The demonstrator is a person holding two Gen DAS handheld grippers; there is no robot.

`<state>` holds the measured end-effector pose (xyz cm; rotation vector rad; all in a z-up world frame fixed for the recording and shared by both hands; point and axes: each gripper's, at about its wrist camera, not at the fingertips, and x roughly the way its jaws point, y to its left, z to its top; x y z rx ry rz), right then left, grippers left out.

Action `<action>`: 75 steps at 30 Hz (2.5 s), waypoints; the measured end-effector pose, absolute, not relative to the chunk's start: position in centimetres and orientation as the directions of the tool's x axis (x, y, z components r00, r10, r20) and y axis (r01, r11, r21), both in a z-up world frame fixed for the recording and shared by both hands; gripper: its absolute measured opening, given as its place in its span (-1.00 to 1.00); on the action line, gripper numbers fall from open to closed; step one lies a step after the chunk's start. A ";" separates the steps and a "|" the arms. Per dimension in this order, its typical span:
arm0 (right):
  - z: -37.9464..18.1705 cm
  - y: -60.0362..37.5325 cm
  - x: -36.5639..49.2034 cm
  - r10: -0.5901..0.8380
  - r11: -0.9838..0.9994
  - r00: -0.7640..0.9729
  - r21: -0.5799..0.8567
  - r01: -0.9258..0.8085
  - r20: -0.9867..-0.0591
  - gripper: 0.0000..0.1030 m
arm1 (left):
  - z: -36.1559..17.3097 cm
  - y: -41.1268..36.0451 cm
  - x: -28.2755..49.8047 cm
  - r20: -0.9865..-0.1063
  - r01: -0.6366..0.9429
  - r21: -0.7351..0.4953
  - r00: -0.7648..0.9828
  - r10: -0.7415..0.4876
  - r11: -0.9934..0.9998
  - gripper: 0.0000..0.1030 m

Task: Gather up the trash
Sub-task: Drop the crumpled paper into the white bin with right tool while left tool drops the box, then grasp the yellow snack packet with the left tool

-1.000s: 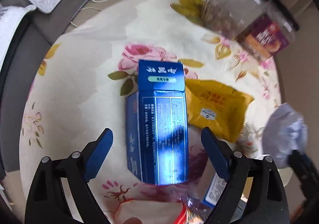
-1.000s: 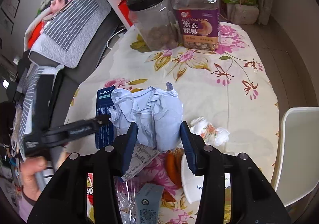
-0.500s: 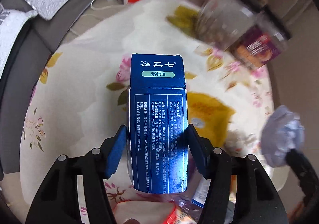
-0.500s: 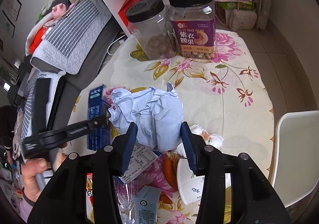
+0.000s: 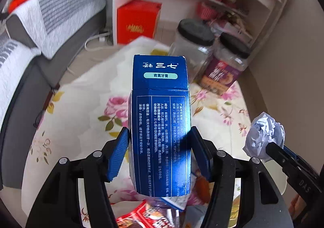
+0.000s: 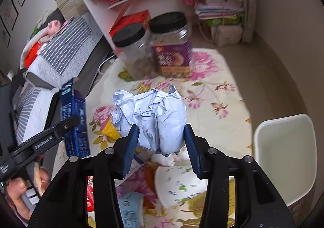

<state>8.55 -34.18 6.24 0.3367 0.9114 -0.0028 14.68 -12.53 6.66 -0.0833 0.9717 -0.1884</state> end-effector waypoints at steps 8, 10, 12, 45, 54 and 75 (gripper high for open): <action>7.6 -37.3 6.2 0.032 0.952 0.667 0.225 0.206 -0.744 -0.15 | 7.9 -15.2 12.6 -0.761 0.144 -0.168 0.610 -0.221 0.975 0.17; 7.9 -38.3 5.4 0.000 0.952 0.676 0.207 0.226 -0.737 -0.14 | 8.1 -16.0 12.2 -0.752 0.155 -0.169 0.618 -0.229 0.973 0.17; 8.1 -39.3 4.7 -0.036 0.950 0.684 0.187 0.249 -0.729 -0.14 | 8.3 -17.0 11.6 -0.741 0.170 -0.165 0.629 -0.236 0.972 0.17; 9.2 -60.5 -10.1 -0.419 0.705 0.617 0.189 0.683 -0.666 0.43 | 4.2 -41.8 2.5 -0.771 0.521 -0.210 0.433 -0.468 0.828 0.19; 9.5 -63.7 -13.7 -0.503 0.625 0.574 0.188 0.758 -0.646 0.80 | 2.9 -47.1 0.6 -0.800 0.585 -0.203 0.364 -0.478 0.785 0.40; 9.0 -59.0 -7.8 -0.484 0.712 0.543 0.053 0.700 -0.686 0.86 | 3.3 -41.9 3.8 -0.817 0.535 -0.123 0.423 -0.392 0.836 0.64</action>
